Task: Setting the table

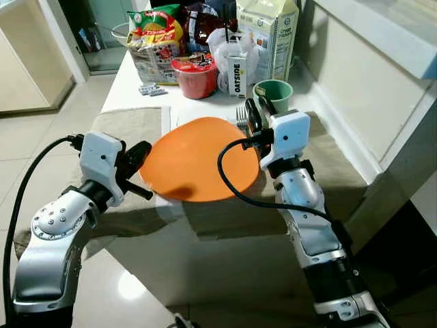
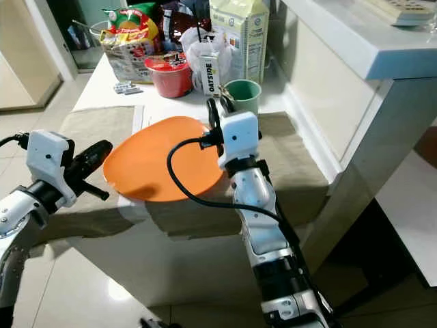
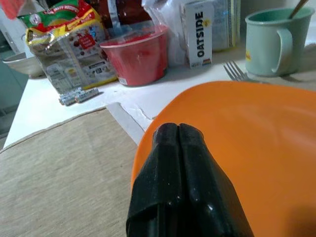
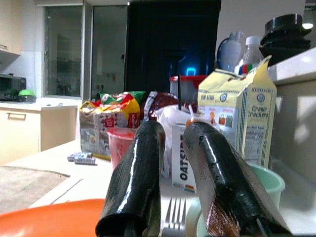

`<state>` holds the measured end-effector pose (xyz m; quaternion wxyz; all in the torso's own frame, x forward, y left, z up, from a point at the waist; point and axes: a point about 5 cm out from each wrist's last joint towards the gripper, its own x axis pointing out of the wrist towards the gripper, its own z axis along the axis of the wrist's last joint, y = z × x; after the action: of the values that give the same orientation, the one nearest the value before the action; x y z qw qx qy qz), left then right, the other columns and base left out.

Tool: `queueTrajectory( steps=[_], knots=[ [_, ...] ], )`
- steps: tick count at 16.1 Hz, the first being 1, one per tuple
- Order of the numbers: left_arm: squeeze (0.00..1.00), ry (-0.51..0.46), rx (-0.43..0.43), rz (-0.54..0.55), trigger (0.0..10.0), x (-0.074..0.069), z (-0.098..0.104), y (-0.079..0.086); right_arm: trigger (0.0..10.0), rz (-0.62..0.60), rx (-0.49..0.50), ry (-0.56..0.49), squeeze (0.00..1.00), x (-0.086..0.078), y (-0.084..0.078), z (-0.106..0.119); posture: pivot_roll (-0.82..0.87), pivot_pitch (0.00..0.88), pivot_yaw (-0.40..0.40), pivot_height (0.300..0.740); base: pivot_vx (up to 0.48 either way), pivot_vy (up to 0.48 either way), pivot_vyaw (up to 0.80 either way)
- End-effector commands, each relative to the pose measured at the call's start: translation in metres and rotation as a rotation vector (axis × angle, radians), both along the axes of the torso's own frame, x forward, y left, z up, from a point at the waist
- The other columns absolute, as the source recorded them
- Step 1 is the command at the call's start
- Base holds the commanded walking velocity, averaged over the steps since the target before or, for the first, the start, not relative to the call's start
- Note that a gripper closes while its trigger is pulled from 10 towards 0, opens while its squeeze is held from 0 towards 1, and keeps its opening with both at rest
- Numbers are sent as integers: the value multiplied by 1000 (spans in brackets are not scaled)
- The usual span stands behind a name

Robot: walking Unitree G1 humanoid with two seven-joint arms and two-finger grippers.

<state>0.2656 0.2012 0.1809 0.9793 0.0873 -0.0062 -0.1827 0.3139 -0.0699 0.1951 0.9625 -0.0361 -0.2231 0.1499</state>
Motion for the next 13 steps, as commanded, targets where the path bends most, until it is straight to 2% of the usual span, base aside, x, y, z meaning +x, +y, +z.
queueTrajectory(
  steps=[1,4,7,13],
  knots=[
    [0,-2,-16,21,10000,2,-1,3,10000,15,17,5,0,1,2,2,-30,11,88,740,0,0,0],
    [0,-65,-165,159,10000,15,-4,10,10000,12,62,21,0,-4,-8,-8,-58,19,90,740,0,0,0],
    [0,-66,-188,184,10000,17,-8,10,10000,10,55,31,0,-7,-10,-14,-67,23,91,740,0,0,0],
    [0,-10,-219,190,10000,17,-31,3,10000,11,49,50,0,-9,-14,-19,-78,32,87,740,0,0,0]
  ],
)
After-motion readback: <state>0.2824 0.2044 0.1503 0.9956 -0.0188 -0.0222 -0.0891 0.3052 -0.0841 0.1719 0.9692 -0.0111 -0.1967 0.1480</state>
